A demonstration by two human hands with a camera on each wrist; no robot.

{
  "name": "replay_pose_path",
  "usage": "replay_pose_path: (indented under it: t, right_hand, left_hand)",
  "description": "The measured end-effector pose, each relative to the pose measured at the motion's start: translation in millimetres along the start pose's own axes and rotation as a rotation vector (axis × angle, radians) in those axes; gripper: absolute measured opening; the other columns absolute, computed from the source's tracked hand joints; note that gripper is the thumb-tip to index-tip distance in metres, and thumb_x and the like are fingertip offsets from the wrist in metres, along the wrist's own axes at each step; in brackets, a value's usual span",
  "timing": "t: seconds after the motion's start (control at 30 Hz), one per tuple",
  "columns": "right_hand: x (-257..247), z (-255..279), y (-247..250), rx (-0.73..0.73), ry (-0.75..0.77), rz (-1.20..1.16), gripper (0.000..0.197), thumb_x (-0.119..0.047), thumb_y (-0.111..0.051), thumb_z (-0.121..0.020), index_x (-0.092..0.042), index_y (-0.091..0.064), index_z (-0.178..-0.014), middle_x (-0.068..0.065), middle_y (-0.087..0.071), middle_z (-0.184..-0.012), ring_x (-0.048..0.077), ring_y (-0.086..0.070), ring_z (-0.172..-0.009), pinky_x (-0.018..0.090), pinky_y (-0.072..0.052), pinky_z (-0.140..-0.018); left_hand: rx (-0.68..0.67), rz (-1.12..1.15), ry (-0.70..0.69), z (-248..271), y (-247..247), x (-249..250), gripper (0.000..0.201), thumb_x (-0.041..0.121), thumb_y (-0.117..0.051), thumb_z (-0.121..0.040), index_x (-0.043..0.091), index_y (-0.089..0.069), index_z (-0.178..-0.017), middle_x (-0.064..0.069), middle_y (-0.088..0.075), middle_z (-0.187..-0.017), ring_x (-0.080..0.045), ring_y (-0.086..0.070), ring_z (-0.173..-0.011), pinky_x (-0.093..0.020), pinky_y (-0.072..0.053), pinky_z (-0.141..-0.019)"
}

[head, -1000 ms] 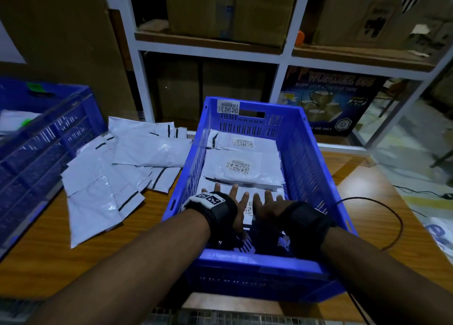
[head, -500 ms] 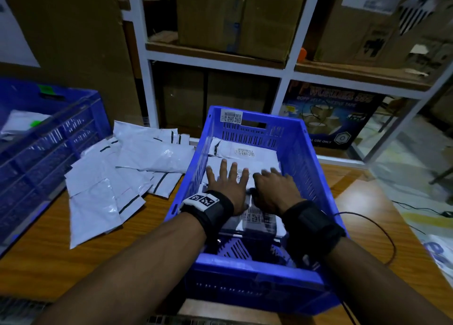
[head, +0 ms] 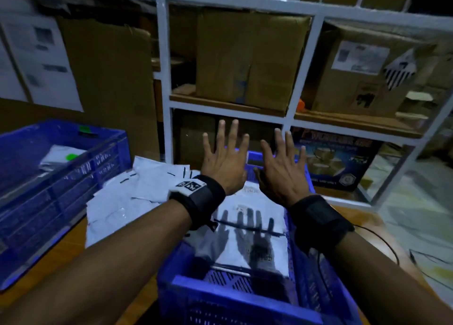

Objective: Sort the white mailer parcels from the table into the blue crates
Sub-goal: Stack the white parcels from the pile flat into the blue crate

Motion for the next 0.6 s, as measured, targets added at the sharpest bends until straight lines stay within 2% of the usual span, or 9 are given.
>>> replay_pose_path:
  t: [0.13,0.27,0.43,0.6]
  right_hand:
    - [-35.3,-31.0,43.6,0.124,0.073,-0.035,0.067,-0.049,-0.045,-0.096,-0.018,-0.024,-0.151,0.013,-0.002,-0.163,0.034,0.005,-0.15,0.066,-0.011,-0.114]
    - [-84.3,-52.4,64.5,0.158,0.156,-0.004,0.063,-0.046,-0.043,-0.097,-0.019,-0.023,-0.151,0.012,-0.004,-0.163,0.033,0.003,-0.15,0.066,-0.01,-0.114]
    - [-153.1,-74.8,73.5,0.169,0.217,0.041,0.063,-0.044,-0.044,-0.096,-0.02,-0.024,-0.151,0.013,-0.008,-0.162,0.032,0.001,-0.151,0.066,-0.009,-0.114]
    - [-220.6,-98.7,56.7,0.117,0.202,0.047,0.062,-0.043,-0.045,-0.096,-0.022,-0.022,-0.15,0.012,-0.016,-0.16,0.033,-0.007,-0.149,0.065,-0.01,-0.115]
  left_hand:
    - [0.045,-0.038,0.059,-10.1,45.9,-50.6,0.089,0.046,-0.058,-0.091,0.022,-0.004,-0.158,-0.01,0.021,-0.163,-0.04,0.022,-0.148,-0.069,0.0,-0.114]
    - [0.087,-0.068,0.078,-9.4,68.8,-104.6,0.09,0.048,-0.058,-0.092,0.024,-0.002,-0.158,-0.009,0.018,-0.164,-0.039,0.021,-0.149,-0.069,0.0,-0.113]
    - [0.091,-0.09,0.078,0.1,63.4,-173.5,0.094,0.048,-0.06,-0.092,0.025,0.003,-0.158,-0.01,0.02,-0.163,-0.039,0.021,-0.149,-0.069,0.0,-0.114]
    - [0.082,-0.068,0.042,11.5,45.5,-248.4,0.094,0.048,-0.06,-0.091,0.026,0.004,-0.157,-0.009,0.011,-0.164,-0.038,0.013,-0.15,-0.069,-0.005,-0.114]
Point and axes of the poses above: each hand's wrist, its own z-axis away from the middle knuckle, its own y-axis out of the back of the hand, x = y × z, the point moved 10 cm from there along -z, towards the middle knuckle
